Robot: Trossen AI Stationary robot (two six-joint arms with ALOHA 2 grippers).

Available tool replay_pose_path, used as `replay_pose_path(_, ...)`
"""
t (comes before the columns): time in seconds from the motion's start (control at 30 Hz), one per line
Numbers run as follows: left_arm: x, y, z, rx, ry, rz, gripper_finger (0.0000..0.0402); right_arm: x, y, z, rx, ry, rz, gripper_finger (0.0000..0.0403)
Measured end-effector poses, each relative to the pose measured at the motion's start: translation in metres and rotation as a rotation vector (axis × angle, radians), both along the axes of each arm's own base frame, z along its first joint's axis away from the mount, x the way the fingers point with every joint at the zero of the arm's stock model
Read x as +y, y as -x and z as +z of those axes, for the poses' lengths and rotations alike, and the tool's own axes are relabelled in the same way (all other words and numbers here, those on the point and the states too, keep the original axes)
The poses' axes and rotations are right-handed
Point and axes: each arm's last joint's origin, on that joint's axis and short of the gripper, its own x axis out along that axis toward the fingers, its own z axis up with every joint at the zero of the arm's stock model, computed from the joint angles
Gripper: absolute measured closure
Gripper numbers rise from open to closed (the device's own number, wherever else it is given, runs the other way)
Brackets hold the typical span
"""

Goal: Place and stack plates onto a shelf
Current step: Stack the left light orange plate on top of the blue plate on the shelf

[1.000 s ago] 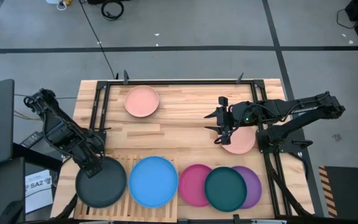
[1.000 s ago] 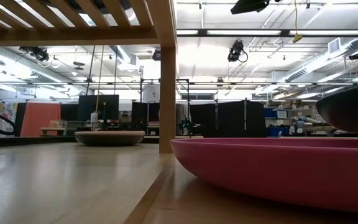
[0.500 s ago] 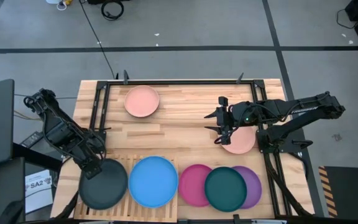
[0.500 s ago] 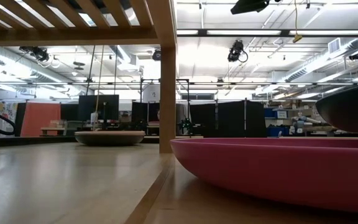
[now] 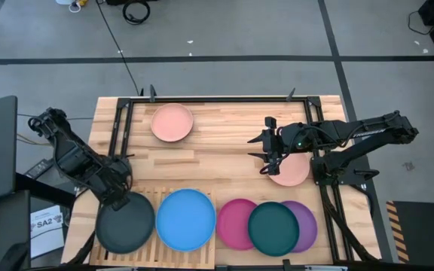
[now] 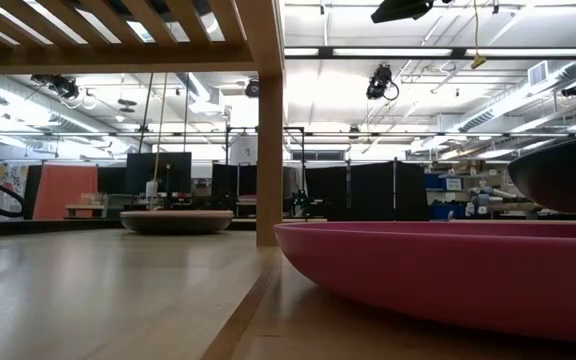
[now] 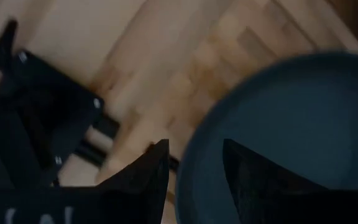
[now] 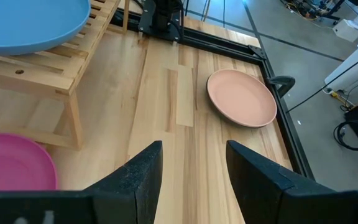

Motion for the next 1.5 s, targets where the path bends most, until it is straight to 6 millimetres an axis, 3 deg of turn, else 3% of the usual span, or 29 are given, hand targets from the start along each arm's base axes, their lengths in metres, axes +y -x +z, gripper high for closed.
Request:
replay_pose_path(0.23, 0.019, -0.014, 0.0, -0.032, -0.077, 0.004, 0.0244, 0.0, 0.0, 0.0, 0.0, 0.0, 0.0, 0.022)
replay_pose_path(0.7, 0.077, -0.039, 0.0, -0.046, -0.175, 0.027, 0.0244, 0.0, 0.0, 0.0, -0.005, 0.0, 0.0, 0.022)
replay_pose_path(1.03, 0.111, -0.055, 0.005, -0.174, -0.23, 0.047, 0.0244, -0.009, -0.006, 0.011, -0.124, -0.015, -0.041, 0.022)
replay_pose_path(1.23, 0.14, -0.059, 0.006, -0.207, -0.241, 0.105, 0.0244, -0.019, -0.007, 0.011, -0.128, -0.016, -0.079, 0.022)
replay_pose_path(1.5, 0.188, -0.063, -0.008, -0.103, -0.239, 0.203, 0.0244, -0.026, -0.009, 0.01, -0.12, -0.046, -0.051, 0.022)
